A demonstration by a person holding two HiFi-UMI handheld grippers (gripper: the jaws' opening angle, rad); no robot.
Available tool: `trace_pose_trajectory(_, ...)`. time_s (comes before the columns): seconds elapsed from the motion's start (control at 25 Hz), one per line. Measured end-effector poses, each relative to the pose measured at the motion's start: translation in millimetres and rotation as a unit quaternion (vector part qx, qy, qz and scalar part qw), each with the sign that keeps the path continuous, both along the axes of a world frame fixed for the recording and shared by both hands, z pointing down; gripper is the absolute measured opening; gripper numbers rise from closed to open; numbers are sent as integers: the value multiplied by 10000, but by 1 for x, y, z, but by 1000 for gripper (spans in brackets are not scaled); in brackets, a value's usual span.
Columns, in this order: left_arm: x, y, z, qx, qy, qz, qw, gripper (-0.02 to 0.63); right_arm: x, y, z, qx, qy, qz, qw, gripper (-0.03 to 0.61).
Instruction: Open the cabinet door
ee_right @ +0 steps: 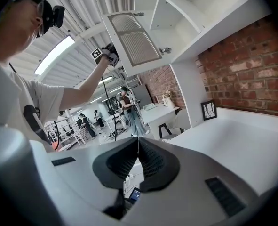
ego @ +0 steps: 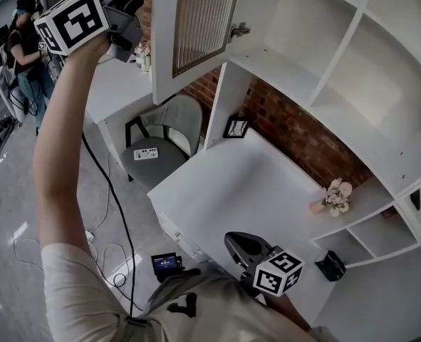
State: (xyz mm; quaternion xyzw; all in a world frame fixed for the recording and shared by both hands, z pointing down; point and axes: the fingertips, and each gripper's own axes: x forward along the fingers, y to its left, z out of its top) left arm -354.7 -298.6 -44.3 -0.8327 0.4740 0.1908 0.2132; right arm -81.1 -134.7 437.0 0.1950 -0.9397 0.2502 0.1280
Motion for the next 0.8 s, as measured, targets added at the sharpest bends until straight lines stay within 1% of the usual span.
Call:
trace_pose_trajectory(0.16, -21, 0, 13, -87, 159, -123, 9998, 17, -9, 4, 5, -28, 74, -184, 9998, 25)
trace_pose_trajectory(0.44, -51, 2, 19, -180, 320, -387, 9986, 17, -15, 3, 6, -38, 78, -214, 9997, 25)
trace_pose_trajectory(0.6, -53, 14, 35, -228, 279, -462, 9983, 17, -19, 9, 12, -46, 67, -219, 9997, 25)
trace_pose_trajectory(0.8, -54, 19, 43, -292, 235, -625, 9973, 17, -27, 15, 12, -40, 93, -411, 9991, 25)
